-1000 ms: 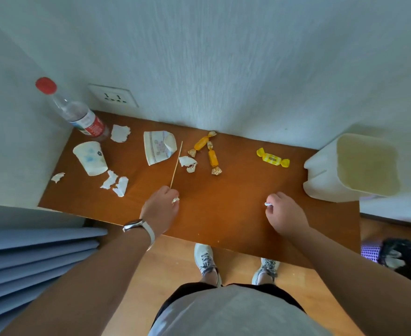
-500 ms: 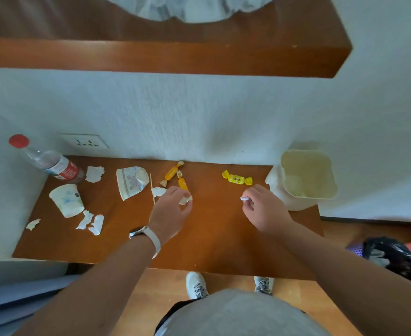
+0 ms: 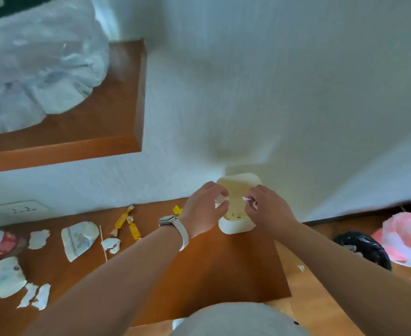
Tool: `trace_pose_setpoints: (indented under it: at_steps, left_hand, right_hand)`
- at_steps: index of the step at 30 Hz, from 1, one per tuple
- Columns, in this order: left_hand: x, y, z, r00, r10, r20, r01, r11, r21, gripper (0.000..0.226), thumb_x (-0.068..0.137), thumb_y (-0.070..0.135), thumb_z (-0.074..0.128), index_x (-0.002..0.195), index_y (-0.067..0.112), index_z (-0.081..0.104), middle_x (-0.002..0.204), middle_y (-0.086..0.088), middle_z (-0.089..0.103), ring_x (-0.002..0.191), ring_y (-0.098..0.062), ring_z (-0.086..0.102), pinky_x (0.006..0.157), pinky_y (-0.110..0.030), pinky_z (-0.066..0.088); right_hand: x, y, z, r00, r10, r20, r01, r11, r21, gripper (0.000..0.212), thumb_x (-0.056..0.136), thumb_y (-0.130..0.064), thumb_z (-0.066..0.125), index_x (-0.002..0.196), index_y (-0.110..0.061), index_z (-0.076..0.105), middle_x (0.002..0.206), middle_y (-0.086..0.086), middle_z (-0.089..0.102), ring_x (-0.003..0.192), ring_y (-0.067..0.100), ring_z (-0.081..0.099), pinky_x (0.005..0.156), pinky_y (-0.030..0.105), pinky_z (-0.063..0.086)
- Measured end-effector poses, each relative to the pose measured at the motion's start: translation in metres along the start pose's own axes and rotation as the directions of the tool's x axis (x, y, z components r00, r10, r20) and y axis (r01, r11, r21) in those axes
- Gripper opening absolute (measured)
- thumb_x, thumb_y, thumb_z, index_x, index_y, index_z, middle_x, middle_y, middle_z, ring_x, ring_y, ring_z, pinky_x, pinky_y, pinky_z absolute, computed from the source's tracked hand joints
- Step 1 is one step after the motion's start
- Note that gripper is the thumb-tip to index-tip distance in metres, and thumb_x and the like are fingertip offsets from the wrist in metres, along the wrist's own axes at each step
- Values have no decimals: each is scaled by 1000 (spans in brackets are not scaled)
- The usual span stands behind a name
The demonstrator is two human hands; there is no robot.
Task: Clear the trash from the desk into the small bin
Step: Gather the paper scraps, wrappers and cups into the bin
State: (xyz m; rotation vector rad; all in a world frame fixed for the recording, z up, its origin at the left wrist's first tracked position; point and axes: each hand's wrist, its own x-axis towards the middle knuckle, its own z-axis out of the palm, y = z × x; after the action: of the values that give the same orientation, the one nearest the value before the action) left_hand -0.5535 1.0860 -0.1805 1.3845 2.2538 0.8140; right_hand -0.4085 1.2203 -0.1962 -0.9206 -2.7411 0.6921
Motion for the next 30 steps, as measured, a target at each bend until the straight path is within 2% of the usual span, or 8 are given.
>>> trace_pose_setpoints:
  at_steps: [2, 6, 11, 15, 20, 22, 26, 30]
  left_hand:
    - [9, 10, 11, 999, 3, 44, -4, 1000, 29, 20, 94, 31, 57, 113, 24, 61, 109, 12, 53, 93, -9, 54, 79, -20, 42]
    - [18, 17, 27, 996, 33, 86, -43, 993, 107, 24, 94, 33, 57, 116, 24, 63, 116, 8, 60, 98, -15, 58, 86, -31, 48]
    - [22, 12, 33, 995, 76, 66, -85, 985, 148, 28, 92, 35, 60, 117, 23, 63, 120, 8, 60, 105, -14, 57, 89, -31, 47]
    - [15, 5, 26, 994, 108, 21, -110, 973, 201, 30, 92, 31, 61, 119, 20, 64, 125, 4, 60, 116, -15, 51, 98, -26, 39]
    - [-8, -24, 4, 999, 48, -18, -42, 969, 242, 31, 91, 31, 59, 120, 23, 63, 129, 5, 58, 119, -15, 50, 101, -29, 40]
    - [-21, -40, -6, 999, -3, -34, 13, 962, 274, 31, 92, 30, 60, 122, 24, 61, 130, 6, 57, 120, -15, 49, 100, -27, 37]
    - [-53, -73, -25, 994, -112, -19, 112, 932, 346, 39, 95, 33, 55, 132, 22, 53, 139, 3, 50, 130, -17, 42, 107, -34, 36]
    - [-89, -111, -36, 976, -214, -49, 218, 919, 329, 47, 96, 37, 54, 140, 24, 46, 146, 5, 45, 134, -16, 40, 107, -32, 36]
  right_hand:
    - [3, 10, -2, 1000, -20, 24, 21, 999, -25, 16, 89, -19, 54, 98, -15, 67, 94, 0, 64, 84, 23, 59, 71, 32, 46]
    - [11, 22, -7, 991, -98, 92, 107, 990, -95, 18, 89, -24, 52, 96, -12, 64, 91, 5, 63, 83, 26, 59, 73, 36, 47]
    - [18, 34, -6, 978, -169, 125, 185, 974, -130, 24, 91, -31, 49, 98, -13, 63, 91, 2, 61, 83, 22, 56, 75, 37, 47]
    - [26, 29, -4, 966, -225, 126, 243, 958, -155, 21, 89, -30, 49, 88, -13, 61, 85, 1, 59, 76, 22, 56, 68, 37, 47]
    - [36, -3, 8, 939, -334, 78, 340, 937, -85, 20, 83, -28, 49, 73, -11, 52, 74, 3, 54, 68, 25, 51, 59, 37, 43]
    - [39, -19, 17, 926, -372, 70, 377, 923, -74, 22, 83, -30, 47, 77, -11, 57, 76, 2, 57, 70, 26, 54, 61, 38, 45]
    - [39, -53, 40, 890, -441, 119, 450, 890, -70, 29, 81, -33, 45, 91, -13, 64, 85, 1, 62, 73, 26, 59, 61, 38, 50]
    - [36, -79, 63, 864, -484, 138, 497, 864, -85, 17, 79, -23, 61, 93, -13, 64, 87, 0, 64, 74, 23, 59, 63, 33, 47]
